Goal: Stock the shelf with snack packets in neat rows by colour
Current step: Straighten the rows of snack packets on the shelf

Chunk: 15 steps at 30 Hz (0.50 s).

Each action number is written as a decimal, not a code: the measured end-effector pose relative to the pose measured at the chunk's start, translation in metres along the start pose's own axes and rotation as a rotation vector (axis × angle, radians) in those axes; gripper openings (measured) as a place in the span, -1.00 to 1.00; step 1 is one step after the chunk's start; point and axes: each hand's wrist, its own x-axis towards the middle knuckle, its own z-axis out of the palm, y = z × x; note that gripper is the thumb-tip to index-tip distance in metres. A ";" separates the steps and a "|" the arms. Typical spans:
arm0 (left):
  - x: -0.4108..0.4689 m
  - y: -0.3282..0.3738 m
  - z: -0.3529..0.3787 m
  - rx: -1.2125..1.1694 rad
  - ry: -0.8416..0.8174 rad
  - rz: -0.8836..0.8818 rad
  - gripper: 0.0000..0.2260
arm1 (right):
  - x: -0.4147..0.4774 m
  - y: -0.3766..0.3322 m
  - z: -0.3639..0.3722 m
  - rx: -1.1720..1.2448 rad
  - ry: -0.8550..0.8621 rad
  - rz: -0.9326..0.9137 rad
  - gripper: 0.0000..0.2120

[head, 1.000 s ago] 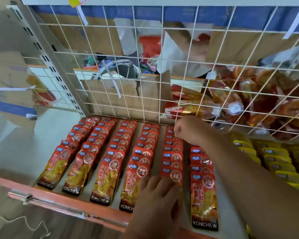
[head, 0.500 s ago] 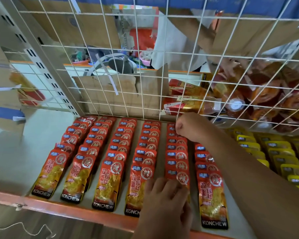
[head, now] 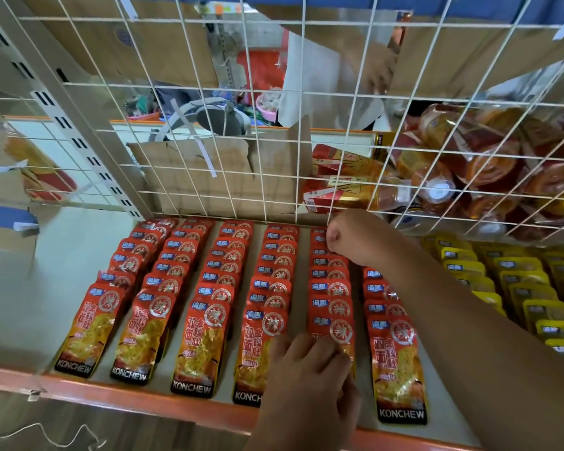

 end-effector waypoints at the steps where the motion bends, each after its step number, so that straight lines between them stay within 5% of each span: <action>1: 0.000 0.000 0.000 0.002 -0.006 0.000 -0.88 | 0.000 0.000 0.000 -0.001 -0.002 0.002 -0.72; 8: 0.000 0.001 0.001 0.011 0.002 0.000 -0.93 | -0.008 0.008 0.006 0.010 0.169 -0.081 -0.79; 15: 0.000 0.000 0.003 0.000 0.042 0.018 -0.93 | -0.003 0.012 0.011 -0.018 0.160 -0.090 -0.77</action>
